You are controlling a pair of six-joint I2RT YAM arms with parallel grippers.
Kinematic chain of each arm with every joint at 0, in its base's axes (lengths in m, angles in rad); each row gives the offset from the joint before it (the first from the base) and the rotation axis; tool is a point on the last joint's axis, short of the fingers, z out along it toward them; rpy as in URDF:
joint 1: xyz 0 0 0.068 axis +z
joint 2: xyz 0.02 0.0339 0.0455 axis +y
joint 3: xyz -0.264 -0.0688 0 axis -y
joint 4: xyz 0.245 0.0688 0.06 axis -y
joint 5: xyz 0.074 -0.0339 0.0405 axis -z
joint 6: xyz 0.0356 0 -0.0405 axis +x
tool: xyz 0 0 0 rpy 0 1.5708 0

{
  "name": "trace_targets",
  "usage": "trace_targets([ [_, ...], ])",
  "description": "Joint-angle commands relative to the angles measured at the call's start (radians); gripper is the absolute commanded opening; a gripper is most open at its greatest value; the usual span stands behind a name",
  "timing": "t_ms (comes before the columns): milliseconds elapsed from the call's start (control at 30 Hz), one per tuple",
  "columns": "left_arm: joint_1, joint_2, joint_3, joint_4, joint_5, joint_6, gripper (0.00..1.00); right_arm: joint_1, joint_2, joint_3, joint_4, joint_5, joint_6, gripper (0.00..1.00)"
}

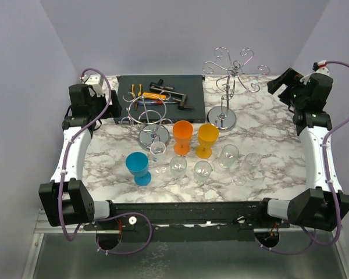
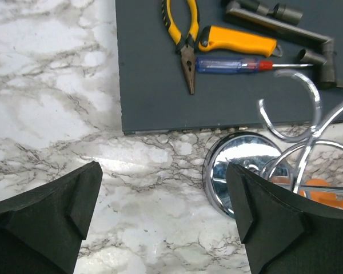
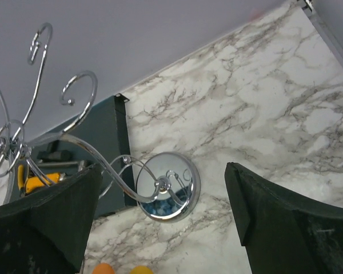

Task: Place the wine glass upside down on the wine glass rack
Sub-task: Pick up the wine glass at the center of the board.

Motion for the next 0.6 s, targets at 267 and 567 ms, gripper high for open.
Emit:
trace_targets([
  [267, 0.004, -0.046, 0.290, -0.299, 0.107, -0.017, 0.99, 0.282, -0.105, -0.021, -0.440, 0.150, -0.152, 0.89],
  [567, 0.004, -0.041, 0.371, -0.334, 0.178, -0.049, 0.99, 0.294, -0.181, -0.123, -0.542, 0.077, -0.147, 0.82],
])
